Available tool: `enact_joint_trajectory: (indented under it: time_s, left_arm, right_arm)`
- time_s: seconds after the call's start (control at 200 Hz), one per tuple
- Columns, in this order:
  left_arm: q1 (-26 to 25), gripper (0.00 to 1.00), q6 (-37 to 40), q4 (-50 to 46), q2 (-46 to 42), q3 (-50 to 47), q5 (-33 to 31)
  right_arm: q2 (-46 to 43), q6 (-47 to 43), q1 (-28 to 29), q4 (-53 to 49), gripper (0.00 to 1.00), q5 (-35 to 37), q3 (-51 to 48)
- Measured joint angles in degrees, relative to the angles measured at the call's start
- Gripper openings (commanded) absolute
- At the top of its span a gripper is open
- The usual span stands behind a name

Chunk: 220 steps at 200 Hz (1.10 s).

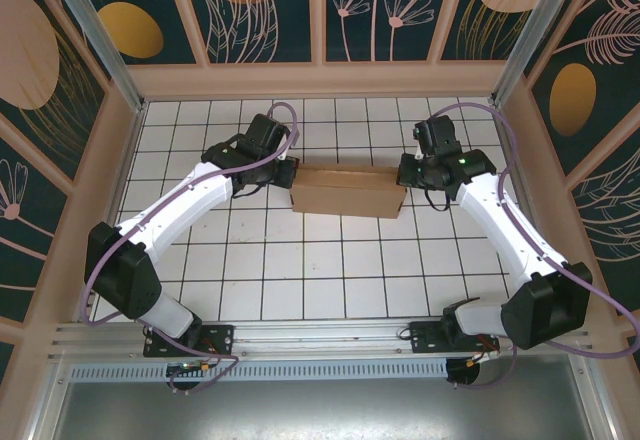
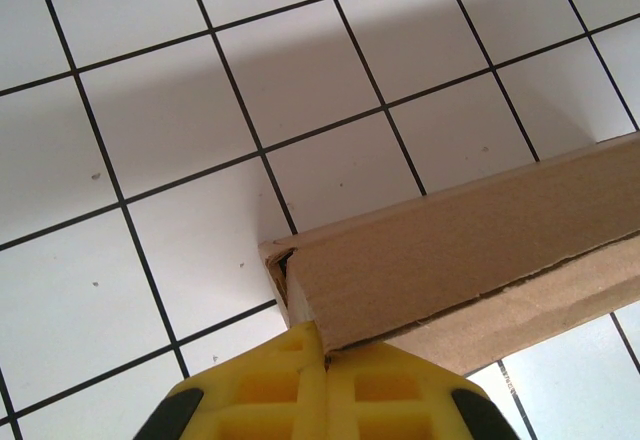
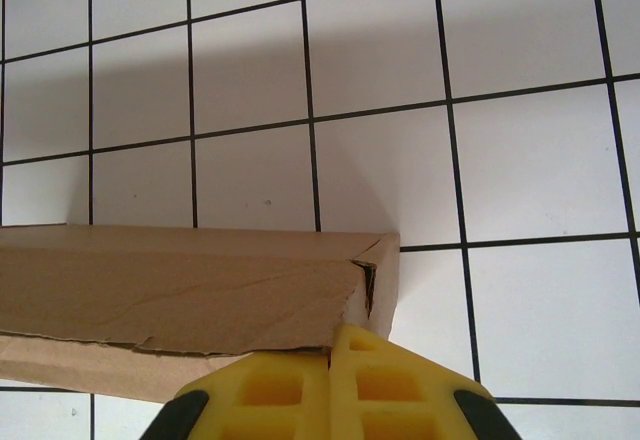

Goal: Fold the paper box

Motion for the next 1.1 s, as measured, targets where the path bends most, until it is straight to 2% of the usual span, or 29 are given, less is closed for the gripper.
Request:
enact_joint_trajectory:
  time_s: [0.581,1.101]
  left_arm:
    - [0.0,0.00,0.0,0.0,0.6,0.5,0.0]
    - [-0.1,0.00,0.0,2.9,0.9,-0.9,-0.1]
  right_arm:
    - [0.6,0.1,-1.7,1.6,0.00,-1.9,-0.3]
    - [-7.2,-5.4,-0.5,16.9,0.00,2.7,-13.5]
